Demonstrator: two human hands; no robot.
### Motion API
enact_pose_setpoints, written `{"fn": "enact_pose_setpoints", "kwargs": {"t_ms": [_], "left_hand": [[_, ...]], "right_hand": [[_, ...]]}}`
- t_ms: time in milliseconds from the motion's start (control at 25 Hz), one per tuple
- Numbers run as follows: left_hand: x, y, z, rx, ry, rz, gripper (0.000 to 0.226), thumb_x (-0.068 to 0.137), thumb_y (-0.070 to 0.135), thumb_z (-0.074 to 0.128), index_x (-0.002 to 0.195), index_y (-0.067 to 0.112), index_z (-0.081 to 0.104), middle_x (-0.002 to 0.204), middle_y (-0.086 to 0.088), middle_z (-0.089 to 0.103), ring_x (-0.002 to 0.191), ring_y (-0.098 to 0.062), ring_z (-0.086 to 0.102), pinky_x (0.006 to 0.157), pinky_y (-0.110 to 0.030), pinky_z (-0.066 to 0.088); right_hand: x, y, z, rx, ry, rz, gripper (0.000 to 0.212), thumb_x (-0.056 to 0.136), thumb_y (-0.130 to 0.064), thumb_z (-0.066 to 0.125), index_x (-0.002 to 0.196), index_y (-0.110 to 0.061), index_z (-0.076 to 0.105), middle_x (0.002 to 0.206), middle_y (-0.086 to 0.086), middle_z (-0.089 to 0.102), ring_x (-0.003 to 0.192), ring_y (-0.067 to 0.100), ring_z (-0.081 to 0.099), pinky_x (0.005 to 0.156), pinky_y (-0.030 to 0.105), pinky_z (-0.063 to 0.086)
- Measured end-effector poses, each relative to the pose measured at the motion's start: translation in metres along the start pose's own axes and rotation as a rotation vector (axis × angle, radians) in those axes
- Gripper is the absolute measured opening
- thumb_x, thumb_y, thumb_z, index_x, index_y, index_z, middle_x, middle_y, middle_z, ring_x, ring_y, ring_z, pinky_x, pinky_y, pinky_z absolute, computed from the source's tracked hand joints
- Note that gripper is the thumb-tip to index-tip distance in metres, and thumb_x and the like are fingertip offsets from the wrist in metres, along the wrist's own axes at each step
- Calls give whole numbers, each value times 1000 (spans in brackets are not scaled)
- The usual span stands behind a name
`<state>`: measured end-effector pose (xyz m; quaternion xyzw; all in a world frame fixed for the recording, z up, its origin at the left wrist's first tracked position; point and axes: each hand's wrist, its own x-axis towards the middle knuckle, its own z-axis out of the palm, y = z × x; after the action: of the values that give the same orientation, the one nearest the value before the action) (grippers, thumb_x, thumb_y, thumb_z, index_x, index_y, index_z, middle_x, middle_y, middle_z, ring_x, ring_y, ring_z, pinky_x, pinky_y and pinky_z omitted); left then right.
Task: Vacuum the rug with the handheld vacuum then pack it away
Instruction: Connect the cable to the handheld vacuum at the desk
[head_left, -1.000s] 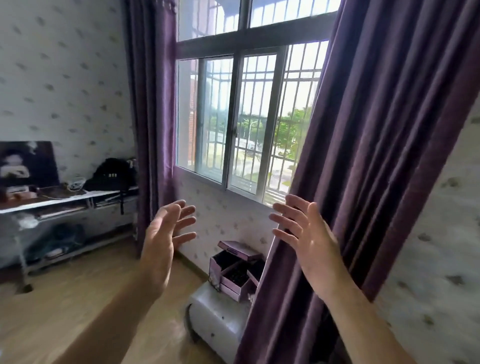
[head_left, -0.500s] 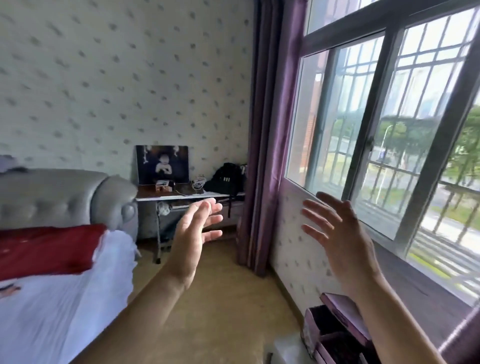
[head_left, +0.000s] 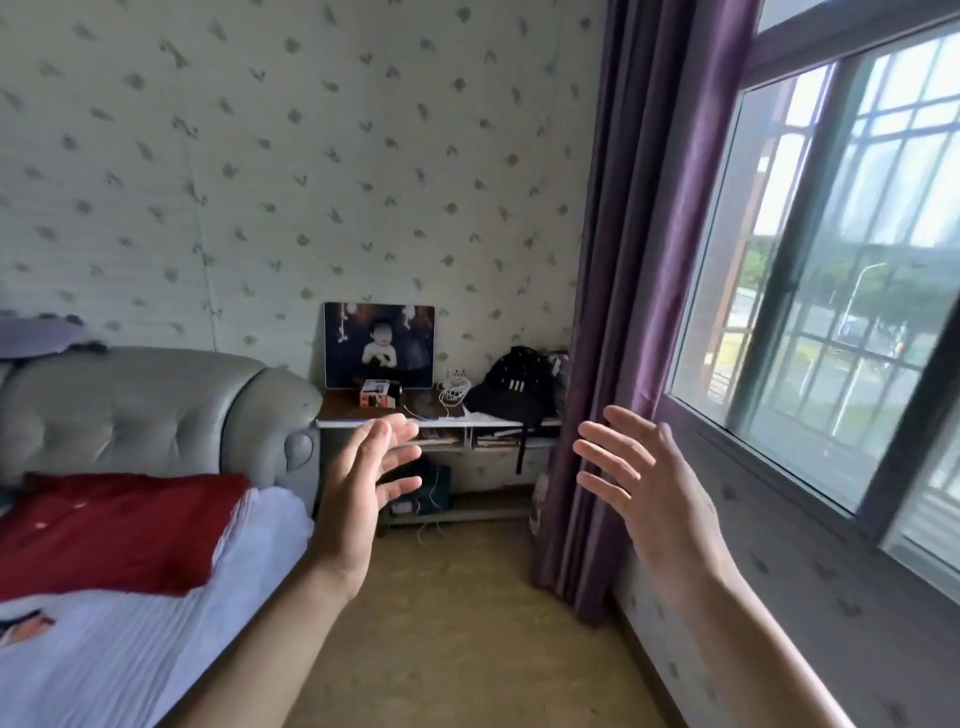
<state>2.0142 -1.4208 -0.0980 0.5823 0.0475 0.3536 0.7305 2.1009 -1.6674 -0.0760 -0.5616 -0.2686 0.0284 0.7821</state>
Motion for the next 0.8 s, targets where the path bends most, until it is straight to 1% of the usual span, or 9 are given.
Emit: {"fn": "enact_pose_setpoints", "kwargs": {"t_ms": [80, 240, 400, 520, 600, 720, 800], "left_hand": [[47, -8, -9, 4, 2, 3, 45, 87, 47, 47, 116, 17, 64, 117, -6, 70, 109, -26, 65, 84, -42, 55], [137, -29, -21, 20, -14, 9, 46, 86, 47, 48, 116, 16, 64, 118, -6, 70, 108, -24, 65, 88, -47, 54], [214, -55, -37, 46, -10, 32, 58, 75, 57, 54, 116, 17, 64, 119, -7, 69, 107, -23, 65, 83, -40, 55], [282, -90, -46, 76, 13, 27, 46, 83, 50, 52, 114, 18, 64, 118, -8, 69, 107, -23, 66, 83, -40, 54], [333, -118, -48, 105, 16, 31, 42, 85, 47, 48, 113, 20, 65, 117, -6, 70, 107, -22, 66, 86, -42, 54], [409, -161, -46, 98, 36, 1, 45, 84, 49, 51, 114, 19, 65, 116, -5, 71, 108, -22, 66, 87, -45, 53], [461, -191, -42, 90, 67, -24, 52, 80, 53, 54, 115, 17, 65, 114, -6, 72, 109, -24, 65, 87, -46, 53]], "right_hand": [[41, 15, 16, -2, -11, -6, 93, 60, -78, 69, 132, -19, 59, 127, 9, 69, 120, 27, 63, 100, 51, 47], [131, 49, 40, 8, -45, -12, 90, 65, -77, 67, 134, -19, 58, 129, 10, 68, 123, 28, 61, 103, 53, 45], [213, 94, 57, 6, -52, -6, 91, 64, -80, 66, 133, -21, 58, 129, 8, 68, 122, 25, 62, 104, 53, 44], [282, 139, 64, -3, -58, 4, 94, 62, -81, 65, 134, -22, 58, 129, 7, 68, 123, 21, 62, 104, 50, 45], [333, 170, 62, 23, -54, 16, 96, 59, -82, 67, 134, -21, 58, 129, 7, 68, 122, 20, 62, 103, 49, 46], [413, 212, 50, 71, -33, 31, 96, 57, -82, 67, 132, -22, 59, 129, 7, 68, 122, 20, 63, 103, 48, 46], [470, 241, 42, 85, -13, 44, 96, 57, -82, 67, 131, -22, 59, 128, 7, 69, 122, 21, 63, 103, 49, 46]]}}
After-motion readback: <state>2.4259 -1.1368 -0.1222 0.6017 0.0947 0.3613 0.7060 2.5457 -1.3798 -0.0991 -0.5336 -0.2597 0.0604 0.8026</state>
